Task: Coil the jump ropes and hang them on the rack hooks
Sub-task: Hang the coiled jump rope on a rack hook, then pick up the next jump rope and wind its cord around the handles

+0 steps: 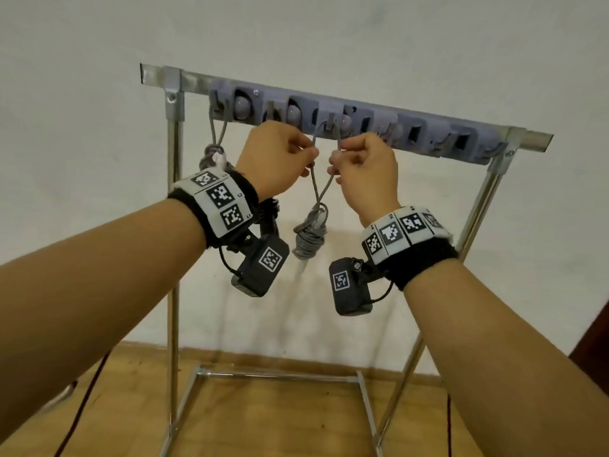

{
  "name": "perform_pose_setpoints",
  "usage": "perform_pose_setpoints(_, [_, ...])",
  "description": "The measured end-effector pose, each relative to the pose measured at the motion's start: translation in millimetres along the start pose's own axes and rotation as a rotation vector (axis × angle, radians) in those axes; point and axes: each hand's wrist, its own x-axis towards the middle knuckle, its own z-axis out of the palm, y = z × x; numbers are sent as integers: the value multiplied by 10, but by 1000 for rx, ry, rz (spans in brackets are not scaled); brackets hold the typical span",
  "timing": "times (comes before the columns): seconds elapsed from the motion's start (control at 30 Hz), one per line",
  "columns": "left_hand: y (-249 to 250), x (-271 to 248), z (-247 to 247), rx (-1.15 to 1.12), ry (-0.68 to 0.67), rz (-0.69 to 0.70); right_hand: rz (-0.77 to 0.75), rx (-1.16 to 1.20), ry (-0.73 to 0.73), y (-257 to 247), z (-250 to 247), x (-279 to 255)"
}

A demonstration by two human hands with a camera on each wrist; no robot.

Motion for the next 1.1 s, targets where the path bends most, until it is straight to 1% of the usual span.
perform_pose_setpoints(0.1, [-11, -113, 44, 6, 54, 24, -14, -40, -18, 37, -47, -73])
perform_pose_setpoints(0.17, [-21, -301, 79, 8, 91, 58, -9, -32, -26, 91, -99, -200])
perform_pose_setpoints(0.2, [-37, -439, 110, -6, 81, 69, -8, -31, -29, 130, -135, -306])
perform_pose_setpoints(0.27, [-122, -780, 208, -43, 21, 77, -10, -35, -34, 237, -202, -601])
perform_pose_setpoints(0.33, [-321, -1215, 354, -55, -64, 46, 26, -22, -91, 425, -236, -1019])
perform_pose_setpoints(0.4, [-620, -1703, 528, -34, -182, -34, 97, -11, -207, 687, -240, -1505])
perform_pose_setpoints(0.53, [-1377, -2784, 933, 49, -473, -244, 309, -75, -496, 1394, -196, -2612])
perform_pose_setpoints(0.7, [-2298, -4058, 1375, 200, -815, -468, 600, -190, -736, 2441, -94, -3885])
perform_pose_setpoints(0.77, [-2623, -4480, 1538, 214, -927, -562, 689, -260, -799, 2845, -59, -4330])
perform_pose_setpoints(0.83, [-2901, -4827, 1694, 205, -992, -666, 779, -302, -857, 3211, -25, -4709])
perform_pose_setpoints(0.93, [-3248, -5198, 1931, 224, -1034, -799, 822, -368, -978, 3688, 70, -5146])
perform_pose_setpoints(1.1, [-3658, -5608, 2449, 232, -1141, -850, 863, -499, -1122, 4300, 421, -5681])
